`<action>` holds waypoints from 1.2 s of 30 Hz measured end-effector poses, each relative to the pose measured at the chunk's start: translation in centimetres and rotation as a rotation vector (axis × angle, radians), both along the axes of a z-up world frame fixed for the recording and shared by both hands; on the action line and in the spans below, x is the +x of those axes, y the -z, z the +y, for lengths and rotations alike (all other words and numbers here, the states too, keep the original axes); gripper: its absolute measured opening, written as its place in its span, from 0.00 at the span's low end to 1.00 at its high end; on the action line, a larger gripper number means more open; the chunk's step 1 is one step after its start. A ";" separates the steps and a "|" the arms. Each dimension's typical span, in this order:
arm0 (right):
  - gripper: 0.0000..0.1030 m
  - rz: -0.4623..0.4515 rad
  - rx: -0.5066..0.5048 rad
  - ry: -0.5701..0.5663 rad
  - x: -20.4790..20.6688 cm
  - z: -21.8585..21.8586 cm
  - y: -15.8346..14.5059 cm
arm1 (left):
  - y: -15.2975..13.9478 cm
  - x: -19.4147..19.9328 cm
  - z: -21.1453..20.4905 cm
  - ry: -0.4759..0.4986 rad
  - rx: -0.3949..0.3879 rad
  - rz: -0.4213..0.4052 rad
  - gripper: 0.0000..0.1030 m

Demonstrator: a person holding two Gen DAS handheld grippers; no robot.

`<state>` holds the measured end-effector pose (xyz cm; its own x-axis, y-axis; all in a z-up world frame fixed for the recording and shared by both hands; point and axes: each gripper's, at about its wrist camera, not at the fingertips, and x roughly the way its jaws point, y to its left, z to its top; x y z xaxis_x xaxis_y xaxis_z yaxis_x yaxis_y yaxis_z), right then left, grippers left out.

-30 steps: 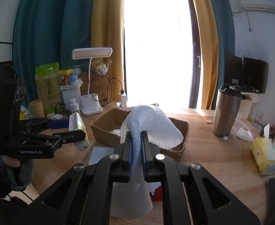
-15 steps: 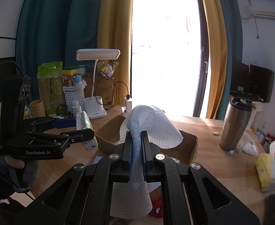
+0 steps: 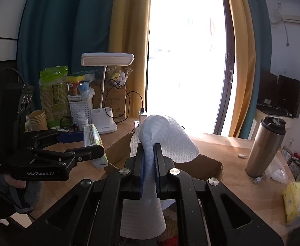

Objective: Organize soft objects
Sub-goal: 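Carry the tissue pack and white cloth over the box and lower them in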

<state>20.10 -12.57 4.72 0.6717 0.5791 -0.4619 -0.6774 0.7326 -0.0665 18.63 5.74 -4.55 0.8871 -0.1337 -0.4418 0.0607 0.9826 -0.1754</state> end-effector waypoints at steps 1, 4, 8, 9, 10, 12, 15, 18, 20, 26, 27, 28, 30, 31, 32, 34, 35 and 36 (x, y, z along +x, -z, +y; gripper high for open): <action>0.09 0.000 0.002 -0.002 0.1 0.1 0.0 | 0.0 0.1 0.1 -0.001 -0.001 0.000 0.65; 0.09 0.004 0.007 -0.004 0.9 0.4 0.0 | 0.0 0.6 0.4 -0.005 -0.002 -0.002 0.65; 0.09 0.017 0.012 0.004 2.1 0.6 0.0 | 0.0 1.3 0.6 -0.007 0.000 -0.006 0.65; 0.09 0.024 0.008 0.007 2.6 0.7 0.1 | 0.0 1.5 0.7 -0.007 0.001 -0.006 0.65; 0.09 0.027 0.005 0.010 2.9 0.8 0.1 | 0.0 1.7 0.8 -0.007 0.001 -0.006 0.65; 0.09 0.035 -0.002 0.016 3.5 0.9 0.3 | 0.0 2.1 0.9 -0.006 0.001 -0.005 0.65; 0.09 0.054 -0.003 0.019 4.5 1.1 0.6 | 0.1 2.7 0.9 -0.003 -0.001 -0.003 0.65; 0.09 0.075 0.007 0.025 5.5 1.1 0.9 | 0.2 3.2 1.0 -0.001 0.000 0.001 0.65; 0.09 0.097 0.015 0.034 6.4 1.1 1.2 | 0.4 3.7 1.1 -0.001 -0.002 0.008 0.65; 0.09 0.155 0.007 0.075 8.8 1.2 2.5 | 0.9 4.8 1.2 -0.003 -0.018 0.032 0.65; 0.09 0.168 0.005 0.080 9.3 1.2 2.8 | 1.0 4.9 1.3 -0.004 -0.019 0.033 0.65; 0.09 0.180 0.003 0.086 9.6 1.3 3.2 | 1.1 5.1 1.3 -0.005 -0.019 0.035 0.65; 0.09 0.207 -0.003 0.103 10.3 1.3 4.0 | 1.4 5.4 1.3 -0.007 -0.022 0.044 0.65; 0.09 0.219 -0.004 0.109 10.7 1.2 4.4 | 1.5 5.6 1.4 -0.007 -0.022 0.048 0.65; 0.09 0.245 0.005 0.118 11.2 1.0 4.9 | 1.6 5.7 1.4 -0.007 -0.022 0.051 0.65; 0.09 0.292 0.016 0.133 12.0 0.9 5.7 | 2.0 6.1 1.3 -0.006 -0.019 0.063 0.65; 0.09 0.304 0.009 0.143 12.3 0.9 6.1 | 2.1 6.3 1.3 -0.006 -0.018 0.068 0.65; 0.09 0.309 -0.001 0.149 12.5 0.9 6.4 | 2.2 6.4 1.2 -0.006 -0.015 0.072 0.65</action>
